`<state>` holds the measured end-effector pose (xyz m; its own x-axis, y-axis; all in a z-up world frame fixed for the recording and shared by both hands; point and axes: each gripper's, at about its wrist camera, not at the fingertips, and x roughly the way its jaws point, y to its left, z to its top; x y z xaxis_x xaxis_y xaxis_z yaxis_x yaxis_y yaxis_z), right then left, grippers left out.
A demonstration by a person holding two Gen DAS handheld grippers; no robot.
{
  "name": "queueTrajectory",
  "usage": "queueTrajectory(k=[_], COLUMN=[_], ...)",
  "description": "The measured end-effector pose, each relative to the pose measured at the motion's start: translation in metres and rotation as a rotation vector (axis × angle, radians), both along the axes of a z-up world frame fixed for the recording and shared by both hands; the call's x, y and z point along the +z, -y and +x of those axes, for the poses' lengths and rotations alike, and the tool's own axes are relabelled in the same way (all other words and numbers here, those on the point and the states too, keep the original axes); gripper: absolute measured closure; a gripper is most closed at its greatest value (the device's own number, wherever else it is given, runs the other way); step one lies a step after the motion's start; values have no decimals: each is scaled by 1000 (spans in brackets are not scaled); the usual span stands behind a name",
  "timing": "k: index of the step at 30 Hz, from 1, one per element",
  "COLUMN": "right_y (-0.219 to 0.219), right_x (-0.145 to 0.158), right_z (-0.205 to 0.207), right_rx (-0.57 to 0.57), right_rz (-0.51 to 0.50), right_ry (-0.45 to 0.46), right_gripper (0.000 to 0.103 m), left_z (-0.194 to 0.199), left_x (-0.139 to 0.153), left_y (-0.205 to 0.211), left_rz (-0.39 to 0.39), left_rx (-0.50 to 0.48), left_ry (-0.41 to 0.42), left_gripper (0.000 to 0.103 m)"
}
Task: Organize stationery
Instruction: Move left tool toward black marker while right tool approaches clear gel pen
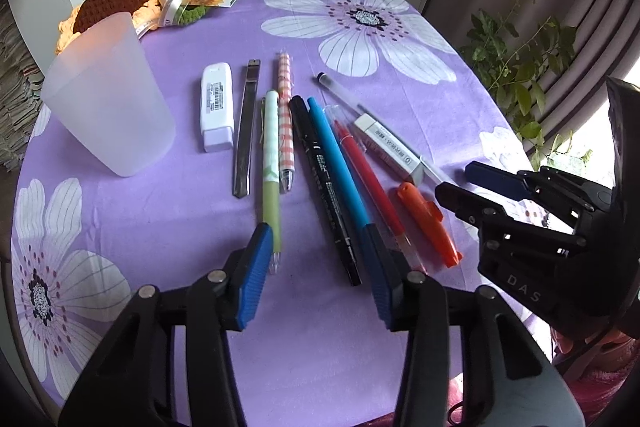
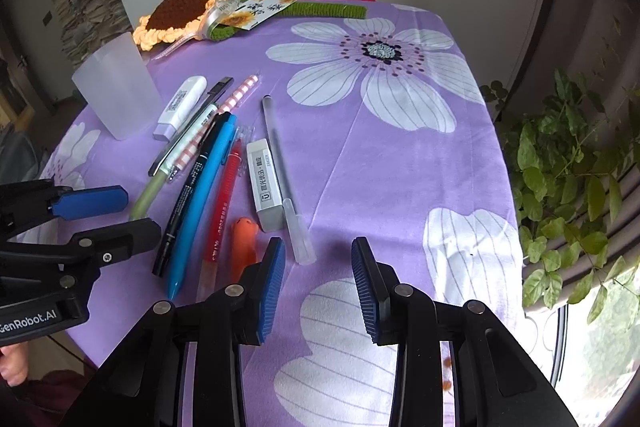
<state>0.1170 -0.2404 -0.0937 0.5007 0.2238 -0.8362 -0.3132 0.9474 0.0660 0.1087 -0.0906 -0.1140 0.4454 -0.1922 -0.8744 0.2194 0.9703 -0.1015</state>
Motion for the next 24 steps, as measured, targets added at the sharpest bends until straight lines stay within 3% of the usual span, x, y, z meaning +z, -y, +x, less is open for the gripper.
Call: queueTrajectory(k=[2, 3, 4, 11, 21, 23, 24], right_y=[-4, -6, -6, 12, 8, 9, 10], right_x=[-3, -3, -2, -1, 0, 0, 0], right_z=[2, 2, 2, -6, -27, -30, -30], right_rx=[4, 6, 5, -40, -18, -23, -28], right_rz=[-29, -45, -53, -44, -50, -48, -47], right_ry=[9, 10, 8, -13, -24, -23, -23], right_gripper=[73, 88, 89, 89, 89, 89, 89], left_z=[1, 2, 2, 2, 7, 7, 8], left_x=[-3, -4, -4, -4, -7, -7, -7], left_y=[1, 1, 1, -2, 17, 18, 17], left_rz=[8, 14, 22, 29, 51, 51, 45], left_rx=[-2, -2, -1, 6, -41, -50, -52], left_ry=[-5, -7, 4, 17, 26, 33, 30], left_gripper=[63, 64, 65, 74, 70, 73, 80])
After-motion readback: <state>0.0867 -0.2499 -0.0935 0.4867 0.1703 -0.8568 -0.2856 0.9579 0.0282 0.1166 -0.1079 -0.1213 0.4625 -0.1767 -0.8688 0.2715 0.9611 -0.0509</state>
